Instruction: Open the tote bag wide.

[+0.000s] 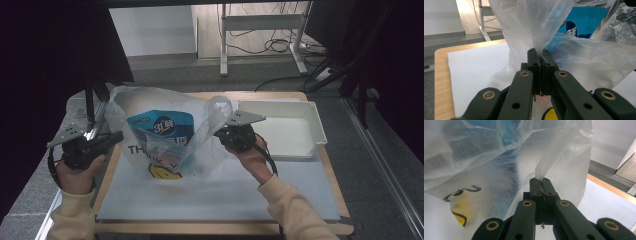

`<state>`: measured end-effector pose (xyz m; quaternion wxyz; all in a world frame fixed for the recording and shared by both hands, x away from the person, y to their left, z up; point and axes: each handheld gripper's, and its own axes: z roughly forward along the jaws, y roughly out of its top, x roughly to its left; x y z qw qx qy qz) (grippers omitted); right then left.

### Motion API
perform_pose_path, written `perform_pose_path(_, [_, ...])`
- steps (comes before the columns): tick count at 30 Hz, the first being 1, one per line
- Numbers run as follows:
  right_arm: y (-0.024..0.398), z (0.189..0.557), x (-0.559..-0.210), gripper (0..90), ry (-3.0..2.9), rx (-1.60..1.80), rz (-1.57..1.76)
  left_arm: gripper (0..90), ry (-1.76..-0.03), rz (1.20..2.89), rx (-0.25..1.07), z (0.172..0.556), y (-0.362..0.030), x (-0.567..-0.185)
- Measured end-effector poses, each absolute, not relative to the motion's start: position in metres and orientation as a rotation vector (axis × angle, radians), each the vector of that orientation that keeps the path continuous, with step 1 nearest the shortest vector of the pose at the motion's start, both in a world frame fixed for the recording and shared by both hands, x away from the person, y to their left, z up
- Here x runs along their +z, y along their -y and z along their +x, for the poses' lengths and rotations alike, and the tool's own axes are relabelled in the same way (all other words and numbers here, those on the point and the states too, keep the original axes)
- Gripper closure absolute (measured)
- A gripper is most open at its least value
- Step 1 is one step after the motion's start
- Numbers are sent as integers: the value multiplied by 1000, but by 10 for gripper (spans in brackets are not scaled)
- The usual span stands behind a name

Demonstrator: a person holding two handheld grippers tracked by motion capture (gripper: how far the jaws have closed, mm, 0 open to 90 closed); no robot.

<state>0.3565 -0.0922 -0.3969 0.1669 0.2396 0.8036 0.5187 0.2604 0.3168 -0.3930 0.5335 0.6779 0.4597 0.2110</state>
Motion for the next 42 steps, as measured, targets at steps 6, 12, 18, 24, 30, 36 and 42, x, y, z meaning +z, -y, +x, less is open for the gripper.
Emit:
perform_pose_path(6, [83, 360, -403, 888, -2313, 1461, 677, 889, -1125, 1619, 489, 265, -321, -401])
perform_pose_path(12, [78, 361, -407, 888, -2331, 1456, 670, 889, -1148, 1615, 460, 266, -326, -410])
perform_pose_path(18, [77, 359, -411, 888, -2341, 1452, 671, 887, -1157, 1640, 445, 264, -323, -418])
perform_pose_path(24, [80, 359, -419, 888, -2355, 1445, 685, 885, -1174, 1675, 423, 263, -319, -430])
perform_pose_path(30, [82, 359, -426, 888, -2370, 1442, 704, 886, -1191, 1685, 415, 262, -319, -438])
perform_pose_path(36, [82, 359, -434, 887, -2382, 1438, 714, 886, -1194, 1692, 411, 260, -319, -443])
perform_pose_path(42, [82, 358, -442, 887, -2394, 1440, 721, 887, -1194, 1694, 415, 257, -319, -446])
